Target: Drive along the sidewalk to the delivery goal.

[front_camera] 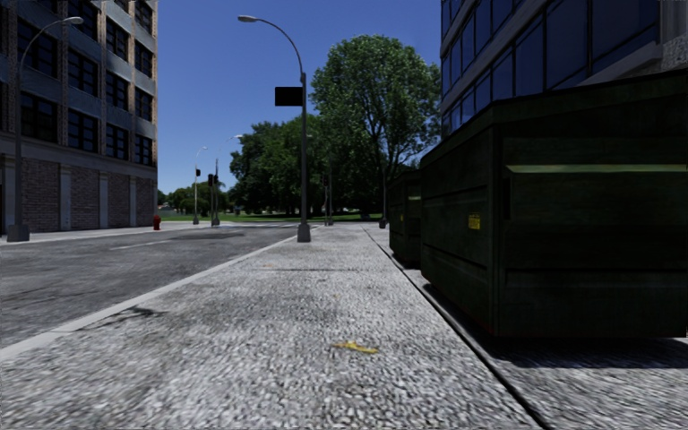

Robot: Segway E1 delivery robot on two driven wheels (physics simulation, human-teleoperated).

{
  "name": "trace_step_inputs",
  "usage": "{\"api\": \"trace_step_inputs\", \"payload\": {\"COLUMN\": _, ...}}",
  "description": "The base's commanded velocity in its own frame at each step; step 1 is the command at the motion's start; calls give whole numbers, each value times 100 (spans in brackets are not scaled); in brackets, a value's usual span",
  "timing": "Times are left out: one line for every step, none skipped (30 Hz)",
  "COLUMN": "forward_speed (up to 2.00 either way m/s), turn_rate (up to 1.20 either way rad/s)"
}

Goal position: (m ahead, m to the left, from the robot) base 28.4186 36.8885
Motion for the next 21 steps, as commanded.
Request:
{"api": "trace_step_inputs", "payload": {"forward_speed": 200, "turn_rate": -13}}
{"api": "trace_step_inputs", "payload": {"forward_speed": 200, "turn_rate": 0}}
{"api": "trace_step_inputs", "payload": {"forward_speed": 200, "turn_rate": 0}}
{"api": "trace_step_inputs", "payload": {"forward_speed": 200, "turn_rate": 0}}
{"api": "trace_step_inputs", "payload": {"forward_speed": 200, "turn_rate": 0}}
{"api": "trace_step_inputs", "payload": {"forward_speed": 200, "turn_rate": 0}}
{"api": "trace_step_inputs", "payload": {"forward_speed": 200, "turn_rate": 0}}
{"api": "trace_step_inputs", "payload": {"forward_speed": 200, "turn_rate": 0}}
{"api": "trace_step_inputs", "payload": {"forward_speed": 200, "turn_rate": 0}}
{"api": "trace_step_inputs", "payload": {"forward_speed": 200, "turn_rate": 0}}
{"api": "trace_step_inputs", "payload": {"forward_speed": 200, "turn_rate": 0}}
{"api": "trace_step_inputs", "payload": {"forward_speed": 200, "turn_rate": 0}}
{"api": "trace_step_inputs", "payload": {"forward_speed": 200, "turn_rate": 0}}
{"api": "trace_step_inputs", "payload": {"forward_speed": 200, "turn_rate": 0}}
{"api": "trace_step_inputs", "payload": {"forward_speed": 200, "turn_rate": 0}}
{"api": "trace_step_inputs", "payload": {"forward_speed": 200, "turn_rate": 0}}
{"api": "trace_step_inputs", "payload": {"forward_speed": 200, "turn_rate": 0}}
{"api": "trace_step_inputs", "payload": {"forward_speed": 200, "turn_rate": 0}}
{"api": "trace_step_inputs", "payload": {"forward_speed": 200, "turn_rate": 0}}
{"api": "trace_step_inputs", "payload": {"forward_speed": 200, "turn_rate": 0}}
{"api": "trace_step_inputs", "payload": {"forward_speed": 200, "turn_rate": 0}}
